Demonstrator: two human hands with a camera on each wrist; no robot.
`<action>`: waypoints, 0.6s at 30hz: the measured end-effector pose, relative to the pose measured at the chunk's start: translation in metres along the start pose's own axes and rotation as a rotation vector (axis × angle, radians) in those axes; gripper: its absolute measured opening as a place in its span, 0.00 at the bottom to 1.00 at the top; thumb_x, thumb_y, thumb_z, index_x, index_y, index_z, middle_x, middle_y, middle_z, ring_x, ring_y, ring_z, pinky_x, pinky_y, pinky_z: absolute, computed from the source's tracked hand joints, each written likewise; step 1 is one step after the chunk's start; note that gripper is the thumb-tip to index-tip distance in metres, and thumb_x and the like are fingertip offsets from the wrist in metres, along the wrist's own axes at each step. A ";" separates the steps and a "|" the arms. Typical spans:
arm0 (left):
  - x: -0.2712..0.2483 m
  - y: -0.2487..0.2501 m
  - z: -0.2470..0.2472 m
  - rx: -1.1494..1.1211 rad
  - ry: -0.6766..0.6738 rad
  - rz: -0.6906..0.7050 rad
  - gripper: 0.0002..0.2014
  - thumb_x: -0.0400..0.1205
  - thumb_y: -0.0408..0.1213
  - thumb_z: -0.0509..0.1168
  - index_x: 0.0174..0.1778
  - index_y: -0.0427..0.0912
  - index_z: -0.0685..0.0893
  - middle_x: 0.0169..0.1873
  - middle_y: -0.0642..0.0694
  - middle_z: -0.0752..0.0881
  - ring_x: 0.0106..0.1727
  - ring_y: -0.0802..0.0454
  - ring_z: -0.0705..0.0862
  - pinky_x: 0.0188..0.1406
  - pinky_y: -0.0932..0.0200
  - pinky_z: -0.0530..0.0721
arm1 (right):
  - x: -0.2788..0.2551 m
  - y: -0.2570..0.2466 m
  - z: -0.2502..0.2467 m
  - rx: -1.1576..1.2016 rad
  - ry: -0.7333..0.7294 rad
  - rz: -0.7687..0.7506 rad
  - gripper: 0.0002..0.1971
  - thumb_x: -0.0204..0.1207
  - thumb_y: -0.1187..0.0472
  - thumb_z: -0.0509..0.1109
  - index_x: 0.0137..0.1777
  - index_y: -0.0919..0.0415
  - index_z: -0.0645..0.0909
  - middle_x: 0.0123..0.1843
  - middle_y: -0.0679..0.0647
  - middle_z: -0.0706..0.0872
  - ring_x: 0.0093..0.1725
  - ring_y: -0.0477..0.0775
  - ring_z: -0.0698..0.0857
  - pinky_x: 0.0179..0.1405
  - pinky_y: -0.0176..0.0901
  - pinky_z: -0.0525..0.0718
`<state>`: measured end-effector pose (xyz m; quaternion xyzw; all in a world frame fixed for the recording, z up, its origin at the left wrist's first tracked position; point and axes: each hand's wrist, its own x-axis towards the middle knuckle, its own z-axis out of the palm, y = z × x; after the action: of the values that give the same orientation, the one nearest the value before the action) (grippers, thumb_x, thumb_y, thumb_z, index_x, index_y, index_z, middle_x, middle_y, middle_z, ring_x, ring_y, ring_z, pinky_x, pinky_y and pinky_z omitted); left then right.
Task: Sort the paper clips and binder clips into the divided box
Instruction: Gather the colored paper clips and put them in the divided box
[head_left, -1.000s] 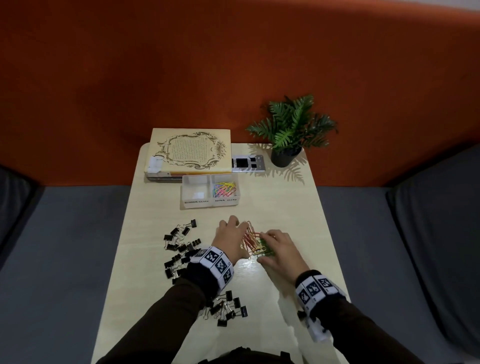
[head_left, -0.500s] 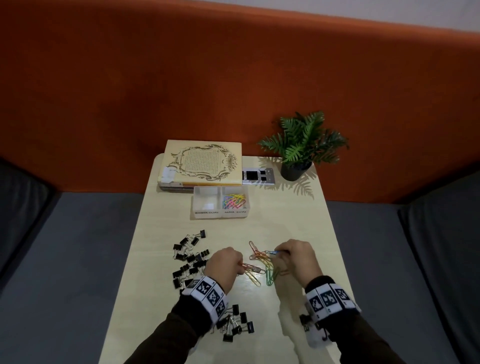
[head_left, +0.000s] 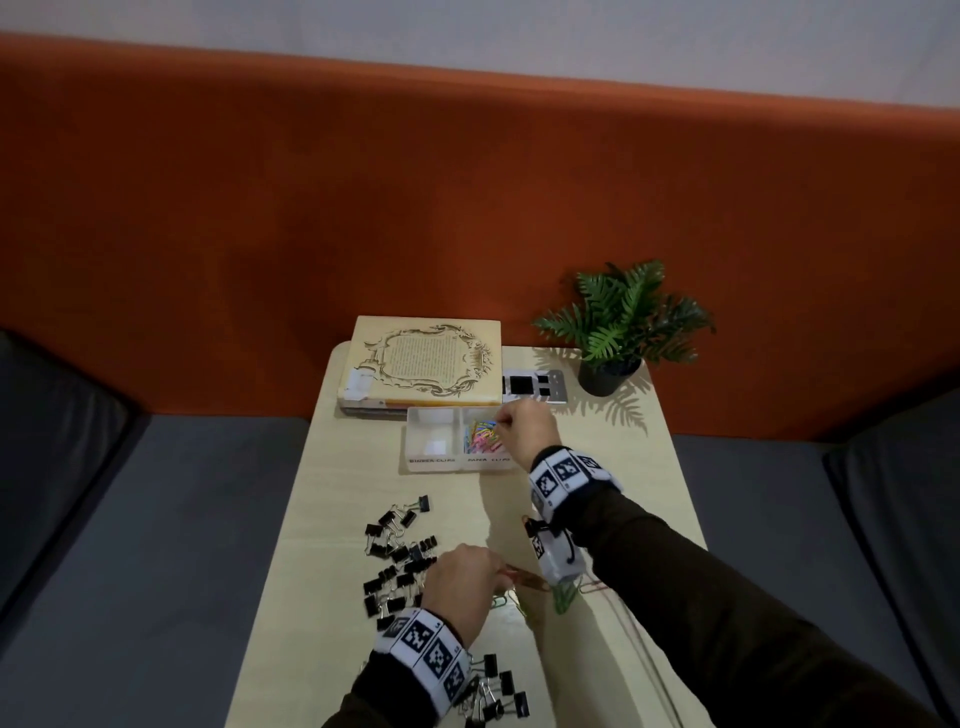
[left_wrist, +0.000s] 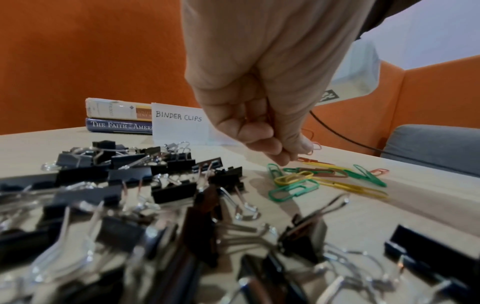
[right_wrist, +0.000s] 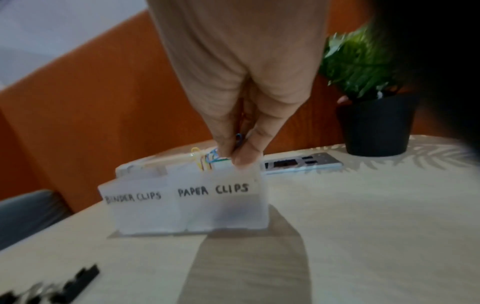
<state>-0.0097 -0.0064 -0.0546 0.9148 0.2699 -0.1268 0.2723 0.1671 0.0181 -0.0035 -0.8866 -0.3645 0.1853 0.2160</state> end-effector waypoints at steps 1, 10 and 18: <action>0.000 0.000 0.001 0.002 0.009 0.003 0.11 0.83 0.47 0.63 0.57 0.52 0.88 0.47 0.47 0.92 0.48 0.49 0.89 0.46 0.60 0.84 | 0.003 -0.001 0.004 -0.012 -0.032 0.014 0.07 0.72 0.70 0.66 0.43 0.68 0.87 0.47 0.68 0.89 0.50 0.67 0.85 0.49 0.49 0.83; 0.026 -0.003 -0.043 -0.140 0.171 -0.068 0.09 0.81 0.43 0.67 0.55 0.52 0.89 0.48 0.49 0.93 0.44 0.54 0.90 0.53 0.59 0.89 | -0.021 0.025 -0.015 0.107 0.118 -0.052 0.13 0.75 0.64 0.66 0.59 0.65 0.82 0.57 0.62 0.88 0.49 0.63 0.87 0.53 0.49 0.82; 0.106 0.015 -0.116 0.070 0.207 -0.132 0.08 0.80 0.37 0.69 0.48 0.36 0.89 0.45 0.41 0.89 0.46 0.43 0.88 0.48 0.52 0.88 | -0.106 0.083 -0.005 0.214 0.079 0.068 0.10 0.74 0.66 0.68 0.54 0.64 0.85 0.53 0.61 0.89 0.42 0.54 0.85 0.49 0.43 0.82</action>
<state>0.0956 0.0938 0.0067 0.9122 0.3517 -0.0589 0.2019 0.1460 -0.1139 -0.0241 -0.8769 -0.3037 0.1950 0.3174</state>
